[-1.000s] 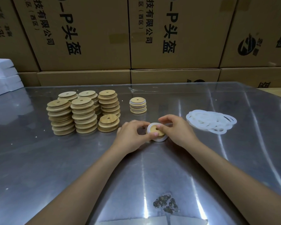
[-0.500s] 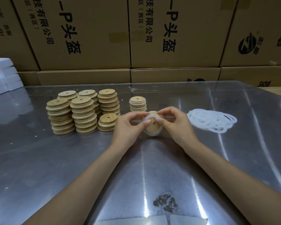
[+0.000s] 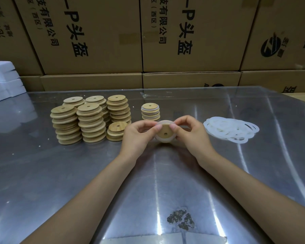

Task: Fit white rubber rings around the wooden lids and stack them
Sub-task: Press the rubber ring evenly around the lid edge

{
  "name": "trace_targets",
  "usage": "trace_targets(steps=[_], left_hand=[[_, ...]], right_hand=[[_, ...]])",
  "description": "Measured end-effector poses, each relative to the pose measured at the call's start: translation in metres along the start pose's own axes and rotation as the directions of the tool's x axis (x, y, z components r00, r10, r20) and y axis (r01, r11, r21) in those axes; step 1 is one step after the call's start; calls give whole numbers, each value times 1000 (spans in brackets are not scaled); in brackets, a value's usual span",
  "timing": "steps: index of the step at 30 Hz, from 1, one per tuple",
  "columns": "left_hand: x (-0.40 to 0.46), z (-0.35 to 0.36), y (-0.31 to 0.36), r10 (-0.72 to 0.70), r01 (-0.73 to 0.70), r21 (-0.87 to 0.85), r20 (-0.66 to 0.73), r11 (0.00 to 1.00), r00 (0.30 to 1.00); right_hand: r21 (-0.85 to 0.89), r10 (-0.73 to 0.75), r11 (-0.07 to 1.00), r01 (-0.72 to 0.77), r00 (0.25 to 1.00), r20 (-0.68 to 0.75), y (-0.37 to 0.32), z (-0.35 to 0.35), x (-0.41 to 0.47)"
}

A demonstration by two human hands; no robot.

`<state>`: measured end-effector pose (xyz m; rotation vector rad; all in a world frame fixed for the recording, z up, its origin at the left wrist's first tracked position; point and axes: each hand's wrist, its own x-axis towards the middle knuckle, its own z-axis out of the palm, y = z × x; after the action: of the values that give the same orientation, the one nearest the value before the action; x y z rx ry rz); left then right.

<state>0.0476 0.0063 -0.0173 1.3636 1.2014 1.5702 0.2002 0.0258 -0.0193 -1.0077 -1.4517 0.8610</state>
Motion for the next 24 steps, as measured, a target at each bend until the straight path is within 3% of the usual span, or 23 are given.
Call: trace_targets(steps=[17,24], left_hand=[[4,-8,7,-275,291,-183,105,939,956],[6,-10,6,-213,221,-60,114,973,970]], right_hand=[[151,213,964,-217,976,45,-4,1,0],[152,222,958,-242,965,138,-1,-7,5]])
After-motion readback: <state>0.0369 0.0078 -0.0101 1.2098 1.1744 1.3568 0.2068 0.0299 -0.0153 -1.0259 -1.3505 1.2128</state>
